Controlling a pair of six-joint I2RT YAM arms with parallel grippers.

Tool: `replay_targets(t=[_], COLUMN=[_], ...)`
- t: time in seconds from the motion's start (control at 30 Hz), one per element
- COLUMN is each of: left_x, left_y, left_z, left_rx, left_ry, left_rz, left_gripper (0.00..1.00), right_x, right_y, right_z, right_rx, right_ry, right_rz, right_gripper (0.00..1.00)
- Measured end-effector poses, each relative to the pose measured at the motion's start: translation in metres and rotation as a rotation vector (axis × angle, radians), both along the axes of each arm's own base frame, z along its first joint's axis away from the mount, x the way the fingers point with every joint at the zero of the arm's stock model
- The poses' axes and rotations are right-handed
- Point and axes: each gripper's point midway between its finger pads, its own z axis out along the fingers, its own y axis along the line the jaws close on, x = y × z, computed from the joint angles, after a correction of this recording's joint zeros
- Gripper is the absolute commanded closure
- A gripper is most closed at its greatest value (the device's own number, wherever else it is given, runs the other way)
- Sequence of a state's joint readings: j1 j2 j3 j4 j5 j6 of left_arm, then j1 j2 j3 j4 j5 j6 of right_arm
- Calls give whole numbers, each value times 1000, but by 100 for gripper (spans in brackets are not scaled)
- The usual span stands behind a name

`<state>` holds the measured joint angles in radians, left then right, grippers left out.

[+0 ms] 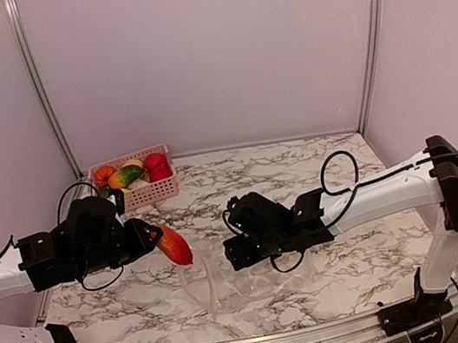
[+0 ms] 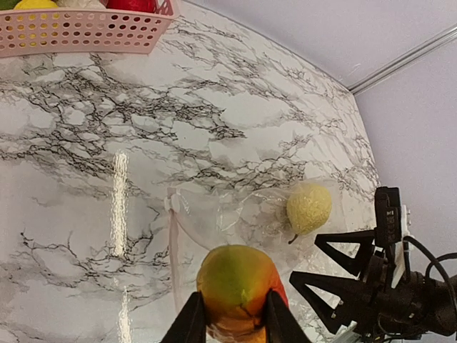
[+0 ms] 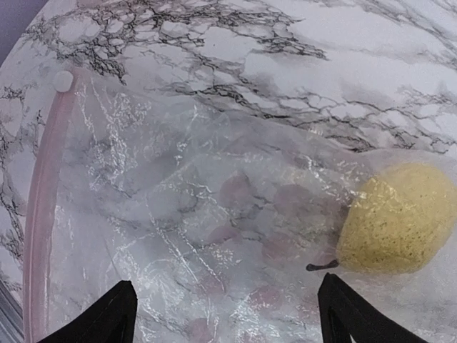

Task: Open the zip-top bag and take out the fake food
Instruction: Pick up the fake fruit from the zipper food storage bag, then place the fake fruit in the bin.

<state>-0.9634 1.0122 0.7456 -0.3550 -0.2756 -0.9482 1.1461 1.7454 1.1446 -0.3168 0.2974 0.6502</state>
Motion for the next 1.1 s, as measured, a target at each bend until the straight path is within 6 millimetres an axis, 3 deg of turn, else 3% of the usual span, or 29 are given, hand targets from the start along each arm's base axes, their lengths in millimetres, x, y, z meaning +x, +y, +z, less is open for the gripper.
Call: replay_targets(t=[0.2, 0.37, 0.73, 1.1], left_x=[15, 49, 163, 265], left_y=[4, 22, 71, 99], left_z=[30, 43, 57, 34], left_rx=[5, 38, 110, 138], left_ry=[-52, -85, -128, -110], left_rz=[29, 100, 286, 377], left_gripper=[75, 75, 76, 76], right_x=[2, 2, -1, -8], right_y=[-5, -10, -29, -57], right_z=[29, 50, 88, 90], right_rx=[35, 62, 105, 97], right_ry=[-44, -71, -124, -135], right_rz=[-11, -21, -32, -64], right_gripper=[1, 1, 1, 1])
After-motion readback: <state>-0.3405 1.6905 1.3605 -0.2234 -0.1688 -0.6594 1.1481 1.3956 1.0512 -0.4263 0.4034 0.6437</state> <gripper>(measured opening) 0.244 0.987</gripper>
